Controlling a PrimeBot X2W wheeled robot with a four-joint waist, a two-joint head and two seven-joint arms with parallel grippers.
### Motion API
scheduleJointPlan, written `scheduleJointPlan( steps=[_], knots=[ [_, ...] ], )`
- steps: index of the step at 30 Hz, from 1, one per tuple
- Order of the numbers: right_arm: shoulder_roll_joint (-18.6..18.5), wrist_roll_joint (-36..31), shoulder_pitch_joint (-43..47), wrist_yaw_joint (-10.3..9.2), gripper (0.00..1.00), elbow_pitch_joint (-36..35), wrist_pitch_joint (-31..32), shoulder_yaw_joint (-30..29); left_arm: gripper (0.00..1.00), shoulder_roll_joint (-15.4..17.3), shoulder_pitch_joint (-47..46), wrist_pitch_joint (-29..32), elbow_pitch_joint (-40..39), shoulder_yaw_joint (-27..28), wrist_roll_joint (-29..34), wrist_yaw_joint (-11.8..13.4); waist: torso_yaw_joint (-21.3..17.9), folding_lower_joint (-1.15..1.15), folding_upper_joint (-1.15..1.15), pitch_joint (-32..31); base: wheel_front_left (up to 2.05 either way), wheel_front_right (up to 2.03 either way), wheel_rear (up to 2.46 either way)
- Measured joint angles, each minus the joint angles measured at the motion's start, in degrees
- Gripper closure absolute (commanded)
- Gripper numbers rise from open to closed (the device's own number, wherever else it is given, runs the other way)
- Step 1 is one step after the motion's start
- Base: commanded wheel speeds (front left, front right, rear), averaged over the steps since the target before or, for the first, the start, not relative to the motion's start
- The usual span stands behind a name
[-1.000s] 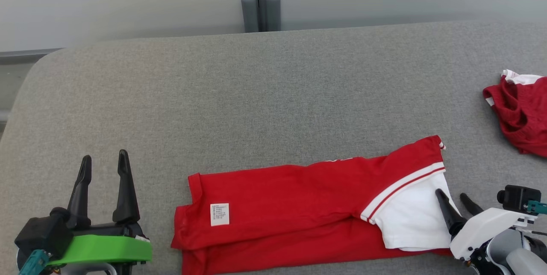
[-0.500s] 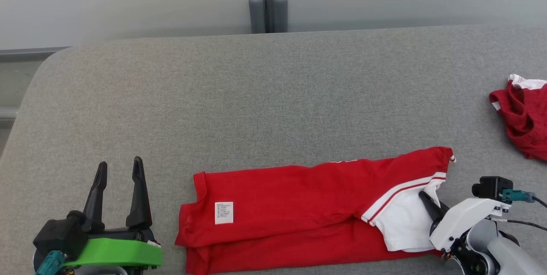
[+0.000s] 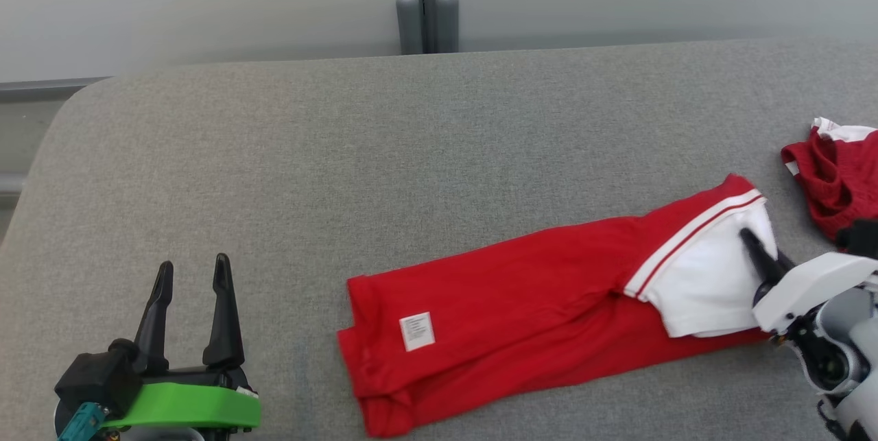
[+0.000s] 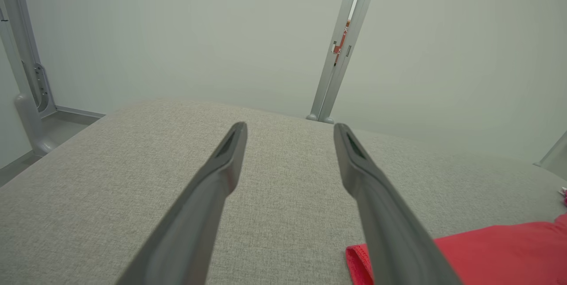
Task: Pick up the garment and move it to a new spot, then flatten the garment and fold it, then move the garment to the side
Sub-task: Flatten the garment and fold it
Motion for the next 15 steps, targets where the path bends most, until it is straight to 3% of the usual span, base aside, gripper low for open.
scheduleJointPlan(
  steps=[7,15],
  knots=[
    [-5.3,-0.9,-2.5,-0.01,1.00,-0.9,0.0,-0.7,0.00,-1.1,0.2,0.0,0.4,0.5,0.4,-0.5,-0.8,0.00,0.00,-0.4,0.00,0.00,0.00],
    [-5.1,-4.7,-1.9,-0.01,1.00,-12.0,2.6,1.2,0.00,-1.8,1.2,0.0,1.7,1.4,0.5,-0.9,-0.3,0.00,0.00,-1.6,0.00,0.00,0.00]
  ],
)
